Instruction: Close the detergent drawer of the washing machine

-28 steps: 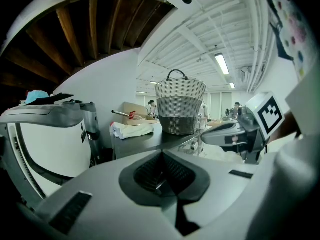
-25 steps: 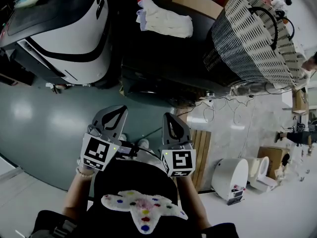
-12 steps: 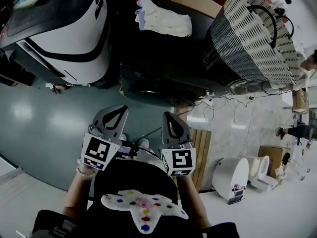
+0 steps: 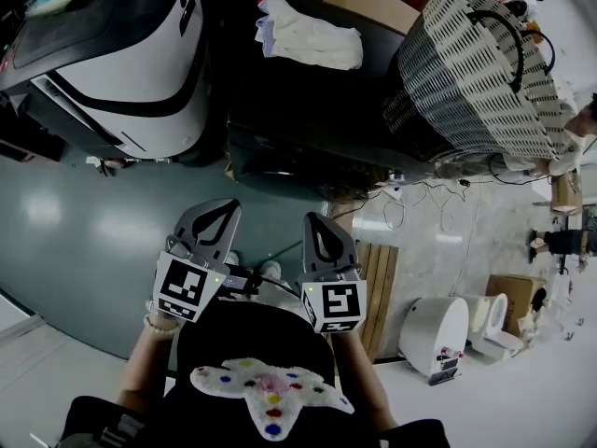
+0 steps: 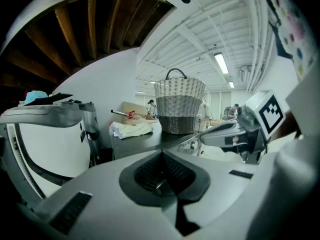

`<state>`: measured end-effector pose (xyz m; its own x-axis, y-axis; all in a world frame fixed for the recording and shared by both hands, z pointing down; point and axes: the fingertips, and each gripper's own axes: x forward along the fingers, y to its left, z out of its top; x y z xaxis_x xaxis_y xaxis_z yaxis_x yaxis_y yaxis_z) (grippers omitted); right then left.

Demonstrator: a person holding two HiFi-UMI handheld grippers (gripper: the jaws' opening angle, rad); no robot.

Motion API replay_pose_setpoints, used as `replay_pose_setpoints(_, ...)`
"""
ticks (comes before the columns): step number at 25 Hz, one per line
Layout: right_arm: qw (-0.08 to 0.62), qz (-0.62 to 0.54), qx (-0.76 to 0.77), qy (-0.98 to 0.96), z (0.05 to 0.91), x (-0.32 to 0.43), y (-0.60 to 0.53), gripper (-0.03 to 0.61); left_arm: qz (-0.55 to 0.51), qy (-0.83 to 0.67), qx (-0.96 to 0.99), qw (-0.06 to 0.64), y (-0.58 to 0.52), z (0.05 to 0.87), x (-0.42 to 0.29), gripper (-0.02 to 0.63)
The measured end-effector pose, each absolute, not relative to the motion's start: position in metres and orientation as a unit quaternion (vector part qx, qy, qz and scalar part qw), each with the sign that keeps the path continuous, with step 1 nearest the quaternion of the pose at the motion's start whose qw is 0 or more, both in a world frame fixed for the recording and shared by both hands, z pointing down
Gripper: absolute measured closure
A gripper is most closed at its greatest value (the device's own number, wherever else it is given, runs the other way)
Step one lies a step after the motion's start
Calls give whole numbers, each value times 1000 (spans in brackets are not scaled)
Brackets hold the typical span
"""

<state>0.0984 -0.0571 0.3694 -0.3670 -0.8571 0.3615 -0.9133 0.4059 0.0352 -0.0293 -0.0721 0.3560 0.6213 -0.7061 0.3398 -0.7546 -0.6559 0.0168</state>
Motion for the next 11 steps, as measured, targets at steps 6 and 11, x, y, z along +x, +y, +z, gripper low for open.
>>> replay_pose_setpoints(6, 166, 86, 536, -823, 370, 97, -58, 575, 155, -407, 897, 81, -73, 357, -29, 603)
replay_pose_setpoints(11, 169, 89, 535, -823, 371, 97, -57, 575, 157, -407, 896, 83, -73, 358, -29, 603)
